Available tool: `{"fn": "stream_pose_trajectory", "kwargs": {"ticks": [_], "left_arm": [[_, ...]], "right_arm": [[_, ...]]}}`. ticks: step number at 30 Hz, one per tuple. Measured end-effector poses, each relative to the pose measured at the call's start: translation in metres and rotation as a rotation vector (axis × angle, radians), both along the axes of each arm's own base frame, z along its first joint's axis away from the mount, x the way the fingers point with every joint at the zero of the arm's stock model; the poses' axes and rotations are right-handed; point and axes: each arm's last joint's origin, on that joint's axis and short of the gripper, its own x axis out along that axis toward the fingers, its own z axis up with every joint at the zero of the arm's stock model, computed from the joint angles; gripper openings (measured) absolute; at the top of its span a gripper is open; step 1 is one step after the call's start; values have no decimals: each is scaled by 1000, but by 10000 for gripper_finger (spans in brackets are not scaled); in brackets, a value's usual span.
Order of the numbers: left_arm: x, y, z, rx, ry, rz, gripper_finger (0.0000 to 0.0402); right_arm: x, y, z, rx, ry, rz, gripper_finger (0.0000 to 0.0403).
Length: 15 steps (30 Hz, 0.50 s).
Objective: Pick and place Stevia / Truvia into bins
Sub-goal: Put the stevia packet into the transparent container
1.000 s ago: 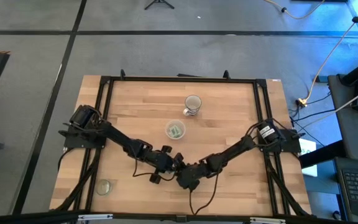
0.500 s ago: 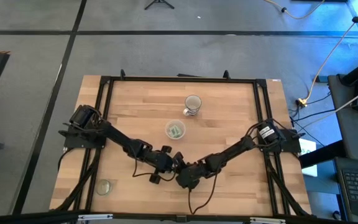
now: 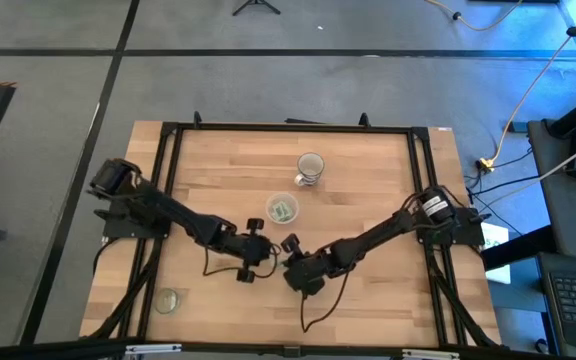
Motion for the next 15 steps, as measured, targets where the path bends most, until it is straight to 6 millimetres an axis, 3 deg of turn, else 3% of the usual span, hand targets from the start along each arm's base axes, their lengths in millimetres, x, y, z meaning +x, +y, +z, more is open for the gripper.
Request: {"fn": "stream_pose_trajectory", "kwargs": {"ticks": [5,9,12,15], "left_arm": [[-8,3,27,-41,-71,64,94],[-13,5,47,-56,-145,84,94],[-19,9,57,-45,-166,111,92],[-27,12,64,-51,-162,162,91]], "right_arm": [[-2,-11,35,23,-50,-25,6],[-5,-23,76,57,-158,-63,6],[-8,-42,103,88,-228,-147,6],[-13,-65,118,116,-228,-241,6]]}}
